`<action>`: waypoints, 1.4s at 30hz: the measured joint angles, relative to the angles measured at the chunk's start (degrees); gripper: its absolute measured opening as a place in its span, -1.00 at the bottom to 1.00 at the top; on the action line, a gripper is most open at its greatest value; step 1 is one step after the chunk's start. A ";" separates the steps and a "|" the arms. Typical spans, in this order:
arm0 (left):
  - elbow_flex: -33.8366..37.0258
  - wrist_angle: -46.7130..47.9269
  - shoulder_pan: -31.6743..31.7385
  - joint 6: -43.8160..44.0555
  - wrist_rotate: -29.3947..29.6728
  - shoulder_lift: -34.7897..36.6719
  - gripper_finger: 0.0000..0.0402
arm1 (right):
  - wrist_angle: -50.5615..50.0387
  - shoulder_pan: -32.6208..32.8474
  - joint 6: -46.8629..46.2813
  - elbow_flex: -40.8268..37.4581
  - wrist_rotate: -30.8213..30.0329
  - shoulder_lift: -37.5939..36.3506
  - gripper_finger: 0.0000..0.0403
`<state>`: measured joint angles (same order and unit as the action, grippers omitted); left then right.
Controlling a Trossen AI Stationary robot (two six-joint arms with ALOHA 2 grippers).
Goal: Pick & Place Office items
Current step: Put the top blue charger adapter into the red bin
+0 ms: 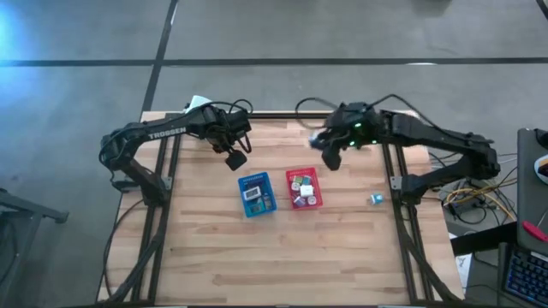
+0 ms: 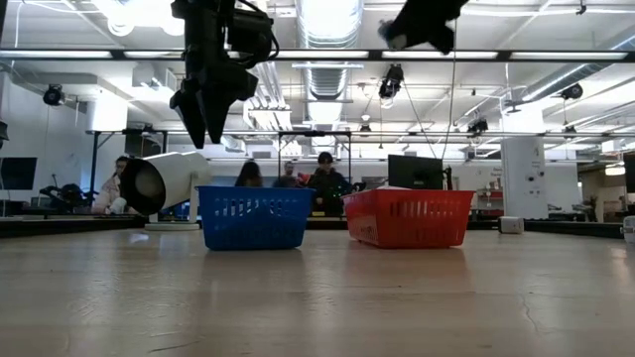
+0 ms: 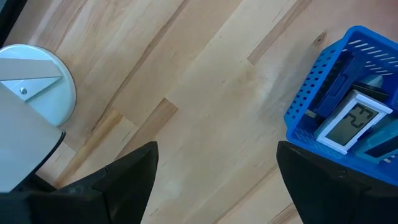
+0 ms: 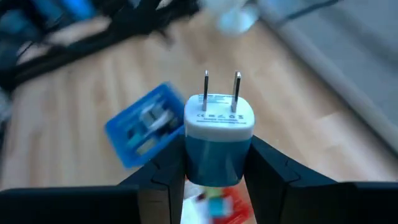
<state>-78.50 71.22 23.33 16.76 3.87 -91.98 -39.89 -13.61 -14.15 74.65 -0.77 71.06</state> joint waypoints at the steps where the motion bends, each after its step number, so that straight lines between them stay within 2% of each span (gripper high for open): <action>1: 0.00 0.00 0.00 0.00 0.01 0.00 0.66 | 0.23 0.34 -0.09 -0.45 2.42 1.17 -0.42; 3: 0.00 0.00 0.00 -0.01 0.01 0.00 0.66 | 0.13 1.35 -0.42 -0.99 6.15 4.12 -0.42; 8: 0.00 0.00 0.00 -0.01 0.00 0.00 0.66 | -0.34 4.42 0.04 -1.07 10.85 10.63 -0.42; 13: 0.00 0.04 -0.02 -0.07 0.01 0.00 0.66 | -2.56 5.46 0.96 -0.06 11.56 14.42 -0.42; 23: 0.00 0.24 -0.01 -0.25 -0.01 0.00 0.66 | -11.39 5.32 2.43 2.82 10.82 14.30 -0.42; 42: 0.00 0.24 0.00 -0.03 -0.01 0.00 0.66 | -14.57 4.91 -2.08 0.20 11.37 16.07 -0.42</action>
<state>-78.50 71.46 23.33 16.73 3.86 -91.98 -54.46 -8.70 -16.24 74.85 10.60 87.14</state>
